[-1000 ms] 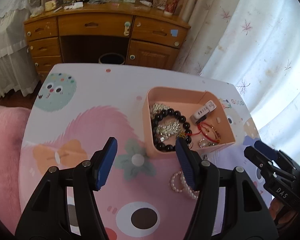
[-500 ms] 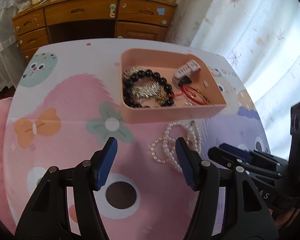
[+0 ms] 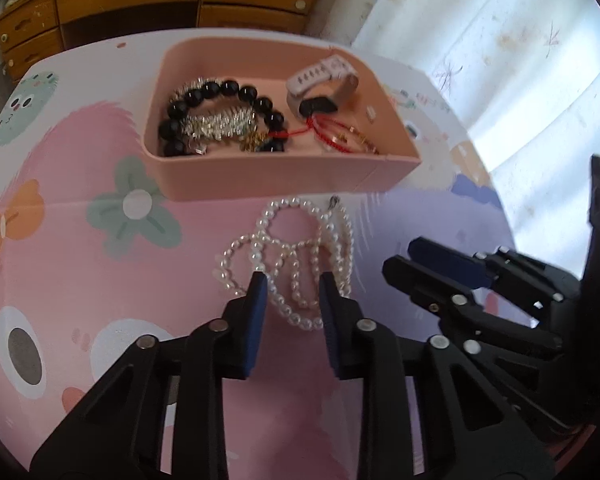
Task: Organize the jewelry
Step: 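Lower the left tool onto the pearl bracelet and close on it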
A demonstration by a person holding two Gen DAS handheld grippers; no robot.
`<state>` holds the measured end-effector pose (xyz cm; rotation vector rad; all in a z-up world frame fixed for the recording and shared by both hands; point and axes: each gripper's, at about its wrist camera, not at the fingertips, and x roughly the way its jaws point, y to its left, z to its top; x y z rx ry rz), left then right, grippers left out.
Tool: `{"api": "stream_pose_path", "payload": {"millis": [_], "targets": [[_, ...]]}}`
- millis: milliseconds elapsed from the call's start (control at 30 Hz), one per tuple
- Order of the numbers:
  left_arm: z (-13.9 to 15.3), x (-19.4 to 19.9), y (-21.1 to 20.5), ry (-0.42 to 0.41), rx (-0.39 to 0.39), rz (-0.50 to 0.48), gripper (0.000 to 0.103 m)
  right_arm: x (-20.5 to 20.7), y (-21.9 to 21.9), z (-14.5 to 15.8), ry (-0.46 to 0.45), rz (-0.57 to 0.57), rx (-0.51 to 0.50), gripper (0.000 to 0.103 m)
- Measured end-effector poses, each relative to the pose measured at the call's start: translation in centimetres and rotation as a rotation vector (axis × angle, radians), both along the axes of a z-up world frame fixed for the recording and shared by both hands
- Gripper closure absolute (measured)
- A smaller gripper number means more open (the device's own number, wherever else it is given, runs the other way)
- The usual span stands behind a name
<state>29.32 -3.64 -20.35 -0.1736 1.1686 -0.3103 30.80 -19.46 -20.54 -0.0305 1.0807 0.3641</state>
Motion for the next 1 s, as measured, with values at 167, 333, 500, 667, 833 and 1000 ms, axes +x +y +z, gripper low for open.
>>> {"api": "stream_pose_path", "payload": {"millis": [167,333,500,667,833,1000], "targets": [[-0.3,0.2,-0.4,0.010,0.024,0.011,0.083,0.0,0.3,-0.8,0.011,0.037,0.003,0.077],[-0.4,0.2,-0.3,0.042,0.016,0.024,0.083,0.8,0.2,-1.5,0.028,0.016,0.034,0.077],[-0.6,0.0,-1.1,0.055,0.096,0.002,0.083,1.4,0.6,-2.1,0.030,0.016,0.004,0.077],[-0.7,0.0,-1.0,0.063,0.085,0.014,0.083,2.1,0.7,-2.5,0.029,-0.009,0.010,0.077],[-0.5,-0.1,-1.2,0.051,0.108,0.019,0.083,2.9,0.8,-2.8,0.007,-0.039,0.006,0.076],[-0.6,-0.1,-0.9,0.065,0.098,0.037,0.093,3.2,1.8,-2.9,-0.024,0.008,-0.029,0.076]]}}
